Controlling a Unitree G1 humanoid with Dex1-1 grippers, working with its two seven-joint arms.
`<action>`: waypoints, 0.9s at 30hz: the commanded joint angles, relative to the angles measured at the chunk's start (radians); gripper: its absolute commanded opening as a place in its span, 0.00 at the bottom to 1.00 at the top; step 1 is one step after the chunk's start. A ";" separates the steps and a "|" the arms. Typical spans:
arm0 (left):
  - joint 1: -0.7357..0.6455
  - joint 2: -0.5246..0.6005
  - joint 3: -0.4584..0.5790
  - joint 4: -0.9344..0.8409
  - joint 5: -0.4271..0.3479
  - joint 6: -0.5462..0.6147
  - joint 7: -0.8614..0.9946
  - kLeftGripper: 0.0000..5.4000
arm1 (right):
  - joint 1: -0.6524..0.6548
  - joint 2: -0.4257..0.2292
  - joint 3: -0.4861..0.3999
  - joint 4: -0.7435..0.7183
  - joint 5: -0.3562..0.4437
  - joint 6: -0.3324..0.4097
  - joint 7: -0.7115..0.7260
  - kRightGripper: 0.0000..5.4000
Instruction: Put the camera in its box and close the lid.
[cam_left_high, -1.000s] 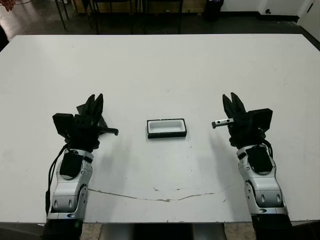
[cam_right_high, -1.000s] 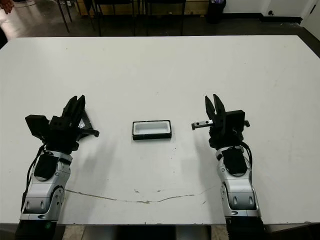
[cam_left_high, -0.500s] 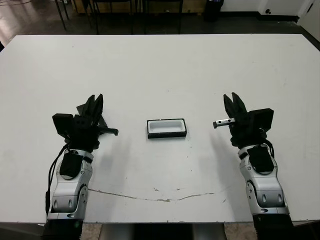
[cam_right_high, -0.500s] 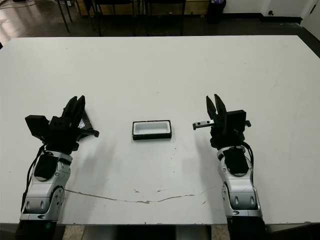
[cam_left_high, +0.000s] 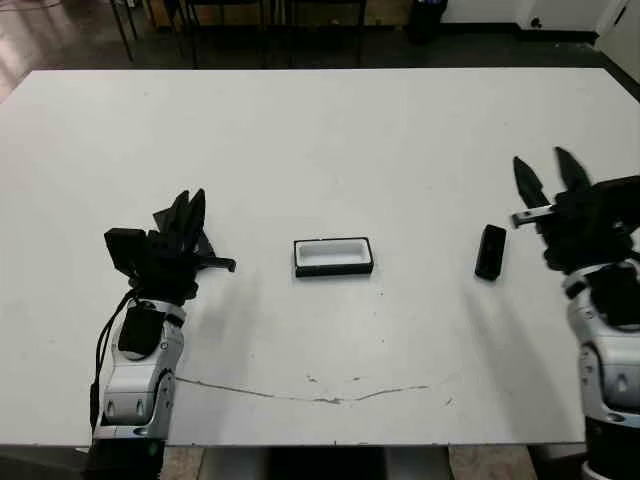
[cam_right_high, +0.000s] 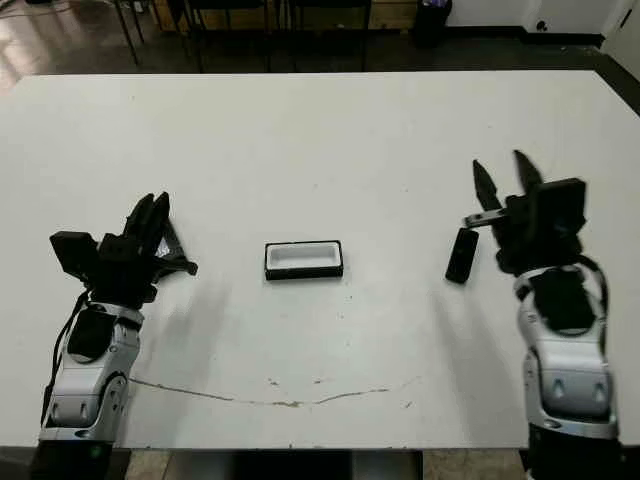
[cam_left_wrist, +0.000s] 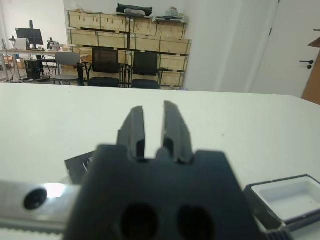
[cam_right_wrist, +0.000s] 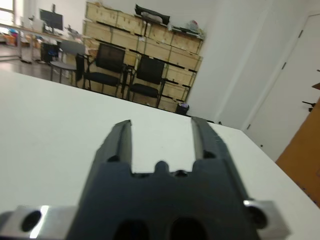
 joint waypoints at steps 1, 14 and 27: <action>0.001 0.007 0.004 0.006 -0.007 0.027 0.002 0.00 | 0.024 -0.047 0.000 0.020 -0.004 0.030 0.038 0.52; -0.002 0.013 0.005 0.011 0.000 0.026 0.003 0.00 | 0.101 0.110 0.101 -0.044 -0.052 0.168 -0.087 1.00; 0.001 0.008 0.004 0.018 -0.003 0.018 0.000 0.00 | 0.084 0.375 0.164 -0.028 -0.105 0.104 -0.334 1.00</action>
